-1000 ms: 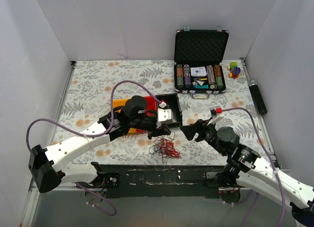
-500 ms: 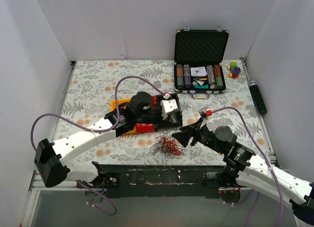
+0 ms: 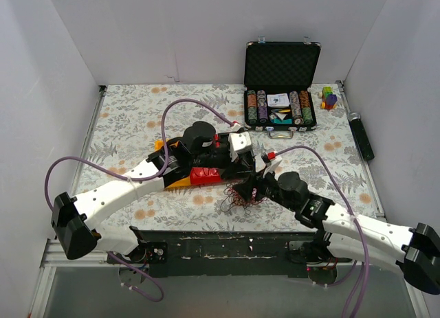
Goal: Untangle the cables
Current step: Untie the cable.
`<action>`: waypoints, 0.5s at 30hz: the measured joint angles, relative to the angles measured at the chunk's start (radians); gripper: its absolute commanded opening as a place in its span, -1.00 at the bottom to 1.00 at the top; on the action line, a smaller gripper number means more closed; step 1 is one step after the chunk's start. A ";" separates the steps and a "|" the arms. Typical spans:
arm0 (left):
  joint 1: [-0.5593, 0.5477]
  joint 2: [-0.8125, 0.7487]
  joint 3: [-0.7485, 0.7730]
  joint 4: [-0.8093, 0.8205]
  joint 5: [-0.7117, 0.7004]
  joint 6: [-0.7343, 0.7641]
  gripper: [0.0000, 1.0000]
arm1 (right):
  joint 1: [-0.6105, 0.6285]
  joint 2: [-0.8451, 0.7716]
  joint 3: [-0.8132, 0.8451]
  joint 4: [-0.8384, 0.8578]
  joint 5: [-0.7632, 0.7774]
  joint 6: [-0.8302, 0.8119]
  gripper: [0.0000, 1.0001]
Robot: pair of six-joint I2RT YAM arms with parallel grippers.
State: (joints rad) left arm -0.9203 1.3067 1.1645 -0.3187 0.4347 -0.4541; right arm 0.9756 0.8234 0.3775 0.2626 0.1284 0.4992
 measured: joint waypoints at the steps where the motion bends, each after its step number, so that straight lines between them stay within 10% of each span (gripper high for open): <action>1: 0.000 0.000 0.007 -0.002 0.016 0.000 -1.00 | 0.000 0.026 0.000 0.013 0.000 0.010 0.13; 6: 0.000 -0.010 0.029 -0.020 0.066 0.005 -1.00 | 0.002 0.134 -0.023 0.108 -0.035 0.083 -0.06; 15: 0.000 -0.014 0.134 -0.024 0.071 0.041 -1.00 | 0.035 0.127 -0.140 0.156 -0.041 0.171 0.16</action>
State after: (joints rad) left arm -0.9203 1.2926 1.2987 -0.3424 0.5053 -0.4133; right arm 1.0107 0.9504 0.2371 0.4187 0.0875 0.6701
